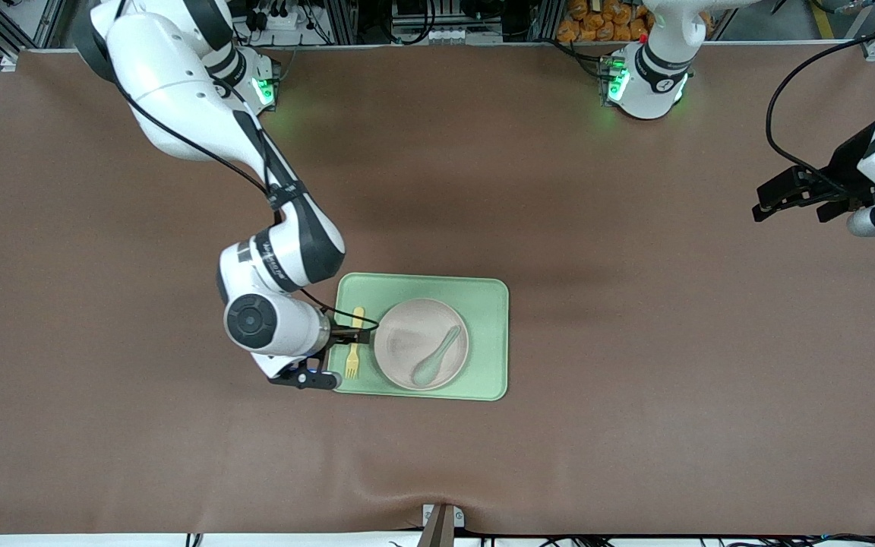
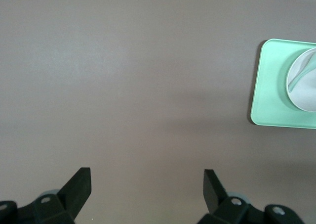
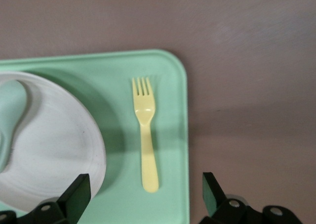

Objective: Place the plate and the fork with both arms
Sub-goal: 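Open the right gripper and lift it away from the fork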

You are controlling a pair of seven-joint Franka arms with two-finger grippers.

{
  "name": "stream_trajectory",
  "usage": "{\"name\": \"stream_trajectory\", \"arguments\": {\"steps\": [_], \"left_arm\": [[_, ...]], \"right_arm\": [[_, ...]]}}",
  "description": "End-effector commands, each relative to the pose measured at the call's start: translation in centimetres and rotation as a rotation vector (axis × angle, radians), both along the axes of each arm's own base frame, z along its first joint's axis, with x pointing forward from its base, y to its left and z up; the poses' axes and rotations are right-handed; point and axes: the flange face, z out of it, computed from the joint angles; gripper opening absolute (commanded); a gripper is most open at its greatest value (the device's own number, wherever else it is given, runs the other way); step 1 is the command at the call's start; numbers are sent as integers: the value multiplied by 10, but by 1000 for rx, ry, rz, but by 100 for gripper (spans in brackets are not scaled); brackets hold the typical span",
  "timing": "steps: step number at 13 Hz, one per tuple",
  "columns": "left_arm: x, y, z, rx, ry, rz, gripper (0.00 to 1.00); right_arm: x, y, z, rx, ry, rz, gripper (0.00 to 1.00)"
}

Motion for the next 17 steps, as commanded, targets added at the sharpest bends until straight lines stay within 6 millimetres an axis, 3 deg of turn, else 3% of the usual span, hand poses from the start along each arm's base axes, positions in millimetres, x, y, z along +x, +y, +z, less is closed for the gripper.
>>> {"name": "stream_trajectory", "arguments": {"steps": [1,7,11,15,17], "left_arm": [[0,0,1,-24,-8,20,100],[0,0,1,-24,-7,20,100],[0,0,1,-24,-7,20,100],[0,0,1,-24,-7,20,100],[1,12,0,-27,-5,42,100]], "right_arm": [[12,-49,62,0,-35,-35,100],[2,-129,179,4,-53,-126,100],[-21,-191,249,-19,-49,-141,100],[-41,-233,288,-31,-35,-148,100],[-50,-249,303,-10,-36,-143,100]]}}
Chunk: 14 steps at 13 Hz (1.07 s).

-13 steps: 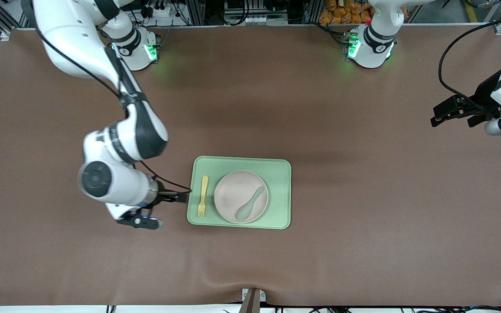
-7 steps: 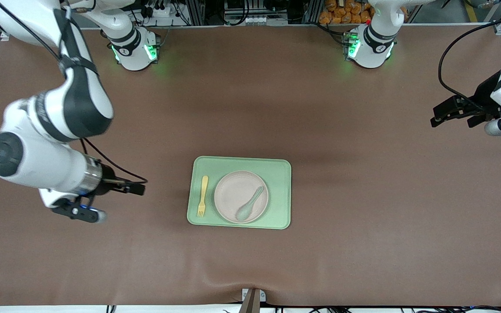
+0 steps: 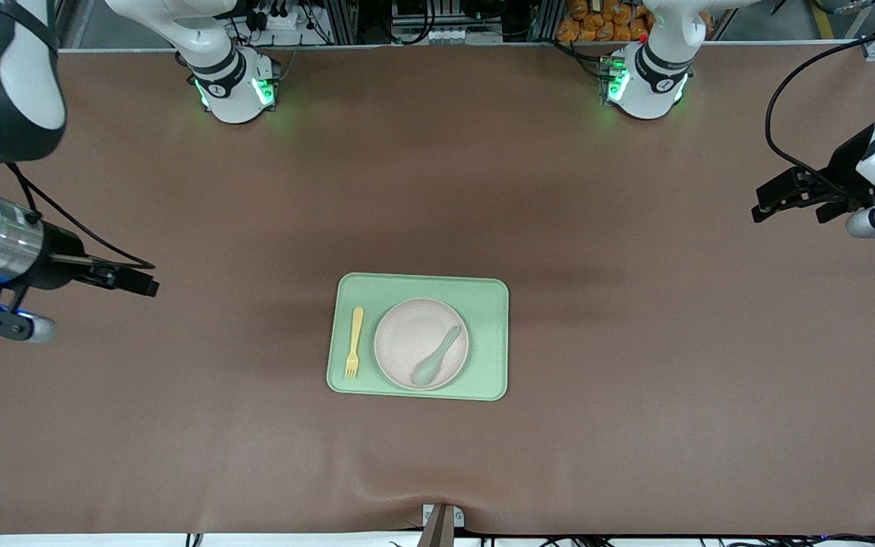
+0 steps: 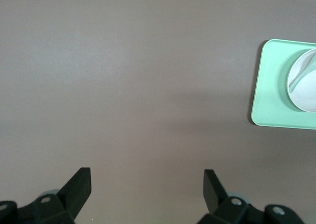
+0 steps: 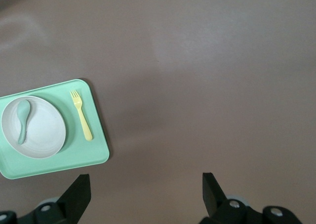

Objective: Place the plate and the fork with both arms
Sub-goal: 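Open the right gripper and lift it away from the fork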

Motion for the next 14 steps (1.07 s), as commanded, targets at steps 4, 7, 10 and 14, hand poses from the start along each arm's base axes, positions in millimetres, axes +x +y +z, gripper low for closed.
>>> {"name": "stream_trajectory", "arguments": {"steps": [4,7,10,14], "left_arm": [[2,9,-1,-29,-2,35,100],[3,8,0,-29,-8,34,100],[3,8,0,-29,-11,34,100],[5,5,3,-15,-33,23,100]], "right_arm": [[-20,-30,34,-25,-42,68,100],[-25,-26,43,-63,-55,72,100],[-44,-18,70,-52,-74,93,100],[-81,-17,75,-62,-105,94,100]]}}
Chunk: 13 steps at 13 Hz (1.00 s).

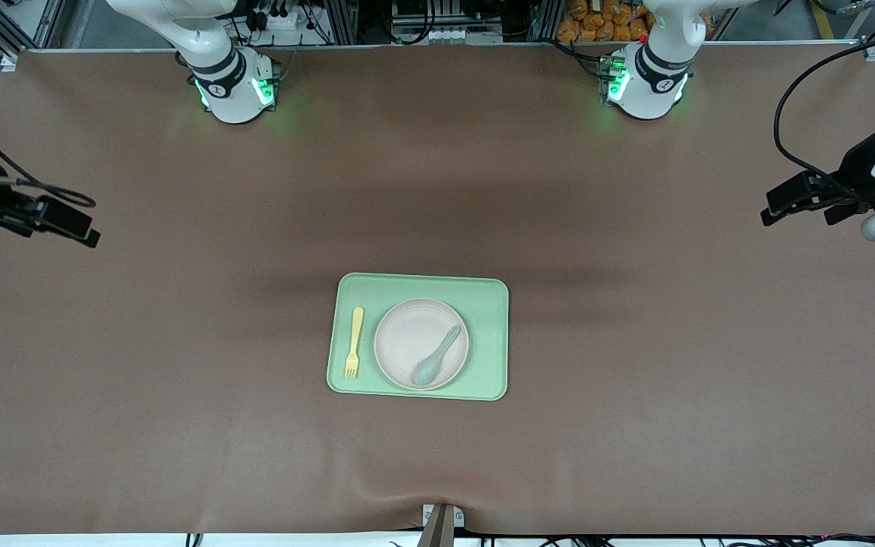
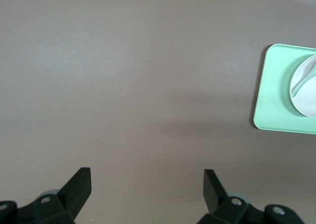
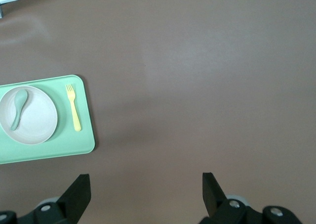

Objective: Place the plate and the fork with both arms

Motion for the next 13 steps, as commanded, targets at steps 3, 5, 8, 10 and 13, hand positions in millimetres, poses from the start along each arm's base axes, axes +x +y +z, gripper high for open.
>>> {"name": "stream_trajectory", "arguments": {"steps": [3,5,8,10,13], "left_arm": [[6,3,7,22,-61,11,100],[5,6,6,44,-54,17,100],[-4,-2,9,73,-23,0,100],[-9,-13,10,75,-5,-21,100],[-9,-16,10,75,-3,-26,100]], "right_arm": [[-47,-2,-9,-12,-44,35,100],[-45,-10,-7,-21,-52,122,100],[-47,-13,-5,-25,-47,160,100],[-47,-18,-6,-25,-42,164,100],[-44,-15,4,-29,-67,179,100]]}}
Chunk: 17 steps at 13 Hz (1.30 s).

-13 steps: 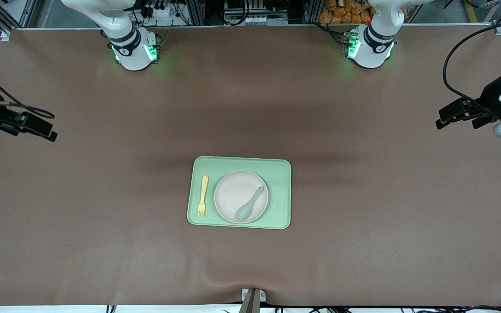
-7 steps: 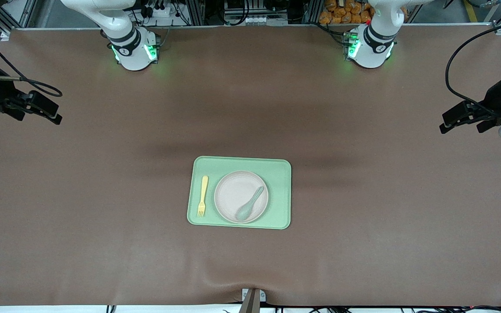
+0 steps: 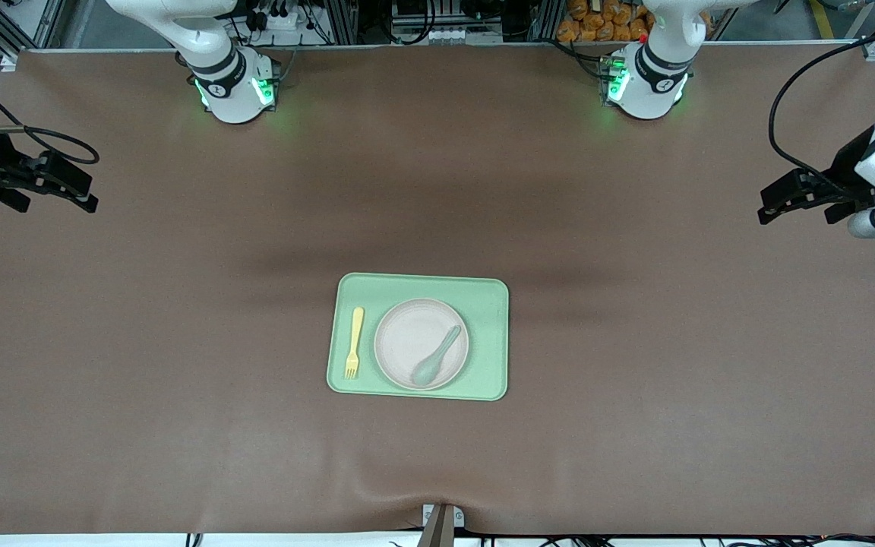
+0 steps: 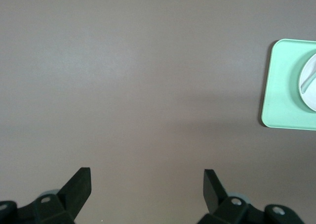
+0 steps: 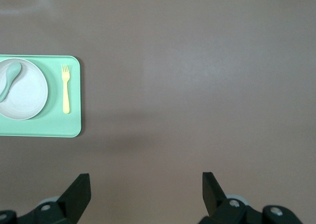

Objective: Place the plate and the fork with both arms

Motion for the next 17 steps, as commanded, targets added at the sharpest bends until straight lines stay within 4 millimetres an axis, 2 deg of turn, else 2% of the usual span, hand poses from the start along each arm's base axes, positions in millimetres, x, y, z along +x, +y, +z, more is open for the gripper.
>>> {"name": "stream_trajectory", "arguments": {"steps": [1,5,9,17], "left_arm": [[-6,0,7,24,3,14,100],[-5,2,6,23,5,16,100],[-6,-6,6,25,7,5,100],[-7,2,6,26,12,17,100]], "right_arm": [[-5,-2,9,-11,-20,16,100],[-4,-7,6,-16,-14,22,100],[-4,-6,6,-16,-16,26,100],[-4,-8,6,-27,-16,24,100]]}}
